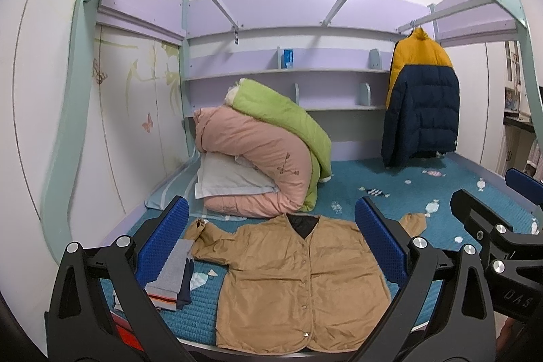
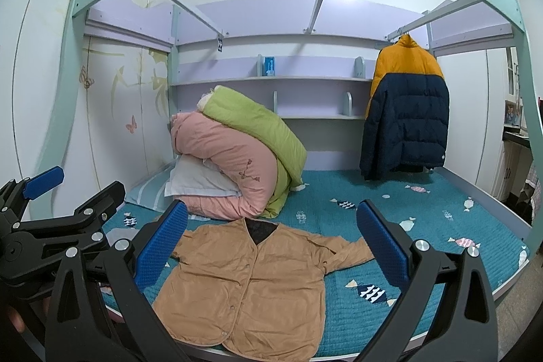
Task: Fold large clothes
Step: 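Lower both tools to the tan jacket and grasp its sleeves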
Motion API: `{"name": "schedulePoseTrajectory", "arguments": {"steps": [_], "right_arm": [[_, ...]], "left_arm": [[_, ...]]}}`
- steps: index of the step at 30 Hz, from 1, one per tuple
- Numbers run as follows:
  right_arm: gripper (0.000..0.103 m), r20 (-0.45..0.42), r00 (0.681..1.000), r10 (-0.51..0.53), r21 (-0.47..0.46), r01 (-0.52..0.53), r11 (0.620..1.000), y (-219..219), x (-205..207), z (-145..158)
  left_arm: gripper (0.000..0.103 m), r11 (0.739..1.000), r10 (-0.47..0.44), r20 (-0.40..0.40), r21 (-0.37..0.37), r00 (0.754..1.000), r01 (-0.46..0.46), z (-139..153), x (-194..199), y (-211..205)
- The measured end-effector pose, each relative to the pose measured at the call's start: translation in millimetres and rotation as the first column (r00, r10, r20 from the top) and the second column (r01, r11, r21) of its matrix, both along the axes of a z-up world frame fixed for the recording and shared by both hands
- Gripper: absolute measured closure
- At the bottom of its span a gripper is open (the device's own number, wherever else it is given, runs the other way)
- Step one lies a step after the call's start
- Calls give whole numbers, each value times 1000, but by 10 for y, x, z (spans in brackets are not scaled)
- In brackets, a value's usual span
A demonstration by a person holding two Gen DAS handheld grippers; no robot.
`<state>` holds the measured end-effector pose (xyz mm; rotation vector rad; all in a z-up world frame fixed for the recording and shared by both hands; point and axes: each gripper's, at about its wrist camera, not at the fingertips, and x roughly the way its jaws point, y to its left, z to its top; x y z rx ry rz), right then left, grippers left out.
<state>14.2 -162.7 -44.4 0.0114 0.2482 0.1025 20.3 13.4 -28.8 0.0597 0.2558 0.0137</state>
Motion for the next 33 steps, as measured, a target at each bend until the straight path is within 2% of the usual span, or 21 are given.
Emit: {"name": "schedulePoseTrajectory", "arguments": {"steps": [4,7,11,13,18,20,23,24,28,32,33], "right_arm": [[7,-71,997,23,-4,-23,1000,122,344,-187],[7,-157,986,60,12,-59,998,261,706,-439],[7,-279,954,107,28,-103,994,491,1240,-830],[7,-329,936,121,31,-118,993,586,1476,-983],[7,-461,875,147,42,-144,989,873,2149,-1469],[7,-511,846,154,54,-148,988,959,2400,-1673],[7,-560,813,161,60,-154,986,1138,2741,-1937],[7,-566,809,161,58,-155,986,1186,2843,-2011],[7,-586,794,160,28,-178,984,1516,3297,-2297],[7,-609,773,180,11,-218,976,1835,3703,-2584],[7,-612,769,186,12,-226,974,1896,3775,-2644]], "left_arm": [[5,1000,9,-91,4,996,-8,-218,349,128],[5,998,54,-177,-16,983,-57,-497,664,360],[5,990,114,-305,-44,946,-133,-906,1112,822],[5,985,130,-369,-54,920,-161,-1115,1339,1065],[5,970,161,-530,-73,832,-233,-1694,2059,1739],[5,969,174,-558,-51,811,-243,-1878,2353,1902],[5,965,198,-628,-9,752,-262,-2200,2857,2187],[5,960,216,-646,7,732,-278,-2294,3017,2293],[5,959,240,-683,55,690,-278,-2571,3599,2518],[5,962,225,-728,60,648,-267,-2856,4201,2761],[5,959,248,-730,95,636,-265,-2922,4347,2792]]}}
